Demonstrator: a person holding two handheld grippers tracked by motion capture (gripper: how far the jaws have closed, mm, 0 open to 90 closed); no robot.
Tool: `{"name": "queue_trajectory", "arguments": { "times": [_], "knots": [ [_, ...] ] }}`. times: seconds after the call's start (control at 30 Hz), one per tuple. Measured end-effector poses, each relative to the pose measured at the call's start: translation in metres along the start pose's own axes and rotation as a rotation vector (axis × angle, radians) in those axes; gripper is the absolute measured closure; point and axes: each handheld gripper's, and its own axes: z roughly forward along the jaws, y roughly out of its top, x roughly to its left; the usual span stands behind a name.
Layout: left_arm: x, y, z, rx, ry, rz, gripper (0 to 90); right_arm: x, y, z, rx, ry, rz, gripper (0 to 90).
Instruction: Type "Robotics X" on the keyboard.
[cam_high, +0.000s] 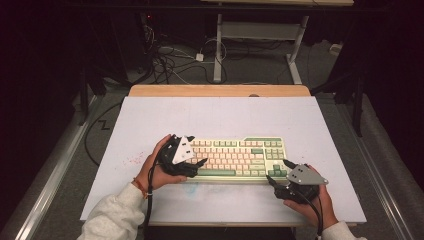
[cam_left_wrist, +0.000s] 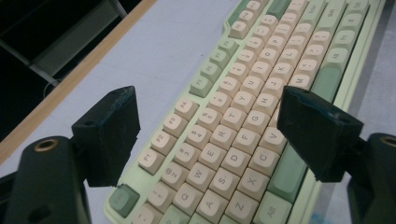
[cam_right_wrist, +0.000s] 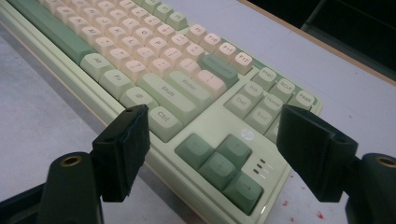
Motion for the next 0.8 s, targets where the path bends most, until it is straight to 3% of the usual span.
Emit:
{"name": "queue_trajectory", "arguments": {
  "times": [0.07,0.37,0.47,0.63,0.8],
  "knots": [
    [-0.002,-0.004,-0.005,0.012,0.037,0.023,20.4,0.0,0.0,0.0,-0.002,0.0,0.003,27.0],
    [0.0,-0.031,-0.02,0.034,0.072,0.026,20.1,0.001,0.001,0.001,0.001,0.003,-0.002,27.0],
    [0.004,-0.04,-0.023,0.043,0.075,0.003,19.6,0.002,0.001,0.001,0.003,0.003,-0.003,27.1],
    [0.004,-0.053,-0.027,0.091,0.097,0.007,19.4,0.002,0.002,0.002,0.002,0.002,-0.006,28.5],
    [0.004,-0.066,-0.033,0.1,0.099,-0.028,19.3,0.005,0.002,0.002,0.01,0.018,-0.023,37.5]
  ]
}}
